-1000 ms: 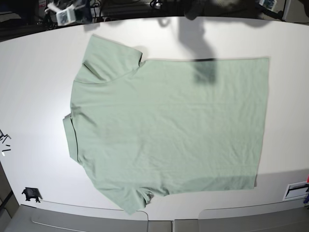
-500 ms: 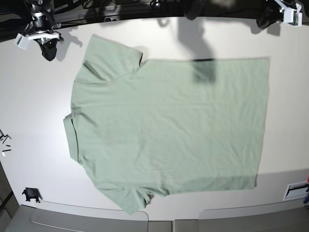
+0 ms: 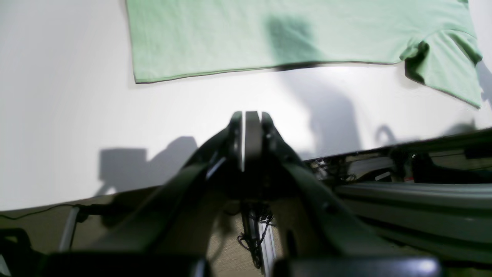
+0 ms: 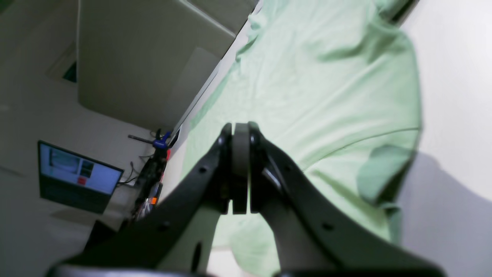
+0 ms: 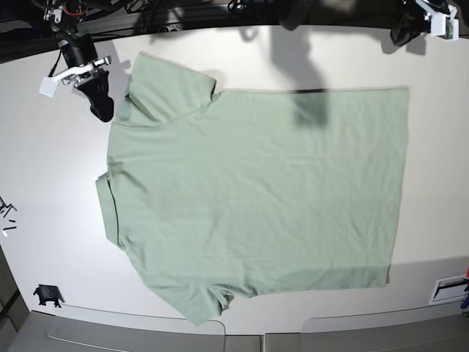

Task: Fold the T-shirt properly
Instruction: 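Move the right gripper to the green shirt's shoulder by the collar and grasp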

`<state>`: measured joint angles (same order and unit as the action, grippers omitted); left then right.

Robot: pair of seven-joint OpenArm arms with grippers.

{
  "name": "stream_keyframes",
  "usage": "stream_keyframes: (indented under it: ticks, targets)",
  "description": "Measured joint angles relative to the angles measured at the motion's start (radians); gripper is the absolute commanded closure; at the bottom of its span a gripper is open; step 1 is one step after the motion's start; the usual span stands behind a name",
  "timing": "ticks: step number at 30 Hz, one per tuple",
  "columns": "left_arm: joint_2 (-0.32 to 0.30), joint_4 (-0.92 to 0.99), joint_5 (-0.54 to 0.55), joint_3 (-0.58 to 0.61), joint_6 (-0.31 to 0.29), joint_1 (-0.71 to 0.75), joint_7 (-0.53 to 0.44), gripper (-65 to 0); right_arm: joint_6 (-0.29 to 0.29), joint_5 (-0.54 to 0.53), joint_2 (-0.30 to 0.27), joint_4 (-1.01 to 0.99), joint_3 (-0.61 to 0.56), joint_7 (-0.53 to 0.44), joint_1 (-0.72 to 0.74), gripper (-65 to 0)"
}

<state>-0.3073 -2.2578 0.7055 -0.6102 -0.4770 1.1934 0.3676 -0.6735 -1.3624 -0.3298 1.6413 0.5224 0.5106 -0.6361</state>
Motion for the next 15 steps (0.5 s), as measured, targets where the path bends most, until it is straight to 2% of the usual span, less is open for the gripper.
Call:
stream_keyframes:
  ticks: [4, 7, 8, 11, 12, 15]
  targets:
    - [0.0, 0.0, -0.06, 0.0, 0.001, 0.0, 0.0, 0.0, 0.004, 0.123, 0.001, 0.005, 0.001, -0.001, -0.009, 0.0]
    - [0.0, 0.0, -0.06, 0.0, 0.002, 0.0, -0.001, 0.0, 0.003, 0.132, 0.002, 0.006, 0.001, -0.035, -0.003, 0.0]
    - [0.0, 0.0, -0.06, 0.0, 0.001, 0.0, 0.0, 0.0, 0.003, 0.133, 0.002, 0.007, 0.001, -0.037, -0.003, -5.1]
    - [0.0, 0.0, -0.06, 0.0, 0.001, 0.0, 0.001, 0.0, 0.01, 0.189, 0.001, 0.006, 0.001, -0.056, -0.007, -25.7]
    - [0.0, 0.0, -0.06, 0.0, 0.001, 0.0, 0.003, 0.0, 0.016, 0.212, 0.001, 0.006, 0.001, -0.073, -0.008, -28.8]
    - [0.0, 0.0, -0.06, 0.0, 0.001, 0.0, 0.003, 0.0, 0.019, 0.274, 0.001, 0.006, 0.001, -0.138, -0.006, -29.1]
